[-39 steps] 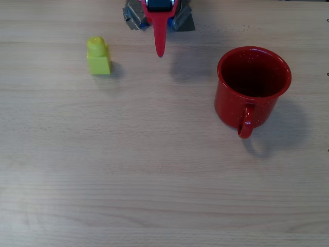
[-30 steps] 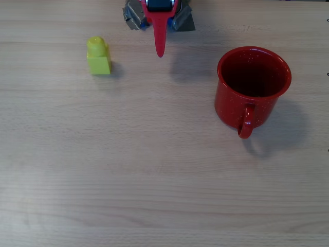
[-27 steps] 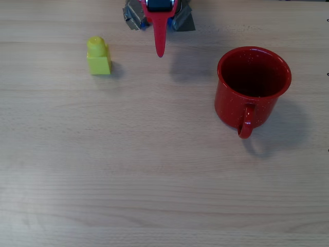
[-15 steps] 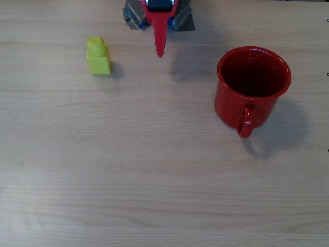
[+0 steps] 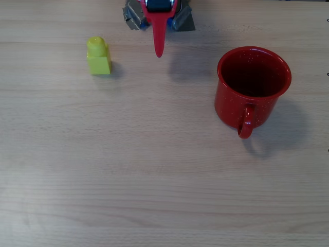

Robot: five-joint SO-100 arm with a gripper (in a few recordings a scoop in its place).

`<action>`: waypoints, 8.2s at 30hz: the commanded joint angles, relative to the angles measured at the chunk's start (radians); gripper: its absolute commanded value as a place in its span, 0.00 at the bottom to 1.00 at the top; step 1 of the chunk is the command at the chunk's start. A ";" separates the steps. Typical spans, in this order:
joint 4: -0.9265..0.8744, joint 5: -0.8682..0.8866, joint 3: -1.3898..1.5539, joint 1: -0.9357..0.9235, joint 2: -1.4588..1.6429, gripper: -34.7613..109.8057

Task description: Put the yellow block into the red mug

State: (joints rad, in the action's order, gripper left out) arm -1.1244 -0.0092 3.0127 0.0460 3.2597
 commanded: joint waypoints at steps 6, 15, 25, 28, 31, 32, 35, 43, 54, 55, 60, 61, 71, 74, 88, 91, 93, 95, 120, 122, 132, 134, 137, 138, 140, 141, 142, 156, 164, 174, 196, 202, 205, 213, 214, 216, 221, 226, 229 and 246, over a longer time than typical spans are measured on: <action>0.087 -0.029 -0.239 -0.057 -0.222 0.24; 0.064 -0.002 -0.568 -0.120 -0.497 0.24; -0.173 -0.118 -1.019 -0.227 -0.836 0.24; -0.233 -0.178 -1.123 -0.290 -0.899 0.24; -0.299 -0.232 -1.212 -0.362 -0.959 0.24; -0.327 -0.255 -1.241 -0.385 -0.979 0.24; -0.405 -0.351 -1.308 -0.459 -1.022 0.24; -0.566 -0.581 -1.353 -0.683 -1.063 0.24; -0.611 -0.753 -1.216 -0.796 -1.063 0.24; -0.607 -0.776 -1.186 -0.793 -1.054 0.24; -0.563 -0.788 -1.089 -0.782 -1.052 0.26; -0.546 -0.767 -1.080 -0.790 -1.054 0.27; -0.439 -0.721 -1.002 -0.831 -1.049 0.52; -0.419 -0.723 -0.976 -0.821 -1.051 0.54; -0.238 -0.732 -0.792 -0.756 -1.075 0.55; -0.181 -0.723 -0.758 -0.744 -1.098 0.55; -0.149 -0.721 -0.735 -0.741 -1.109 0.55; -0.120 -0.719 -0.712 -0.738 -1.126 0.55; 0.087 -0.733 -0.623 -0.701 -1.210 0.24; 0.100 -0.724 -0.623 -0.701 -1.209 0.24; 0.078 -0.629 -0.655 -0.718 -1.169 0.24; 0.055 -0.597 -0.675 -0.715 -1.146 0.24; 0.020 -0.541 -0.710 -0.696 -1.094 0.24; 0.005 -0.522 -0.726 -0.687 -1.075 0.24; -0.031 -0.477 -0.764 -0.661 -1.045 0.24; -0.046 -0.446 -0.787 -0.643 -1.039 0.24; -0.061 -0.417 -0.813 -0.624 -1.034 0.24; -0.382 -0.077 -1.246 -0.258 -1.080 0.24; -0.502 0.043 -1.534 -0.051 -1.184 0.24; -0.611 0.150 -1.888 0.249 -1.443 0.24; -0.457 0.250 -1.896 0.569 -1.687 0.24; -0.420 0.221 -1.864 0.531 -1.704 0.24; -0.393 0.207 -1.835 0.506 -1.704 0.24; -0.325 0.192 -1.733 0.485 -1.689 0.24; -0.318 0.193 -1.723 0.486 -1.686 0.24; -0.305 0.198 -1.704 0.489 -1.680 0.24; -0.282 0.198 -1.677 0.492 -1.674 0.24; -0.273 0.195 -1.644 0.492 -1.666 0.35; -0.273 0.187 -1.638 0.492 -1.664 0.45; -0.281 0.170 -1.643 0.479 -1.640 0.48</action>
State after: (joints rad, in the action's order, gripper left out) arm -1.4113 0.1672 1.3867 0.5338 1.5171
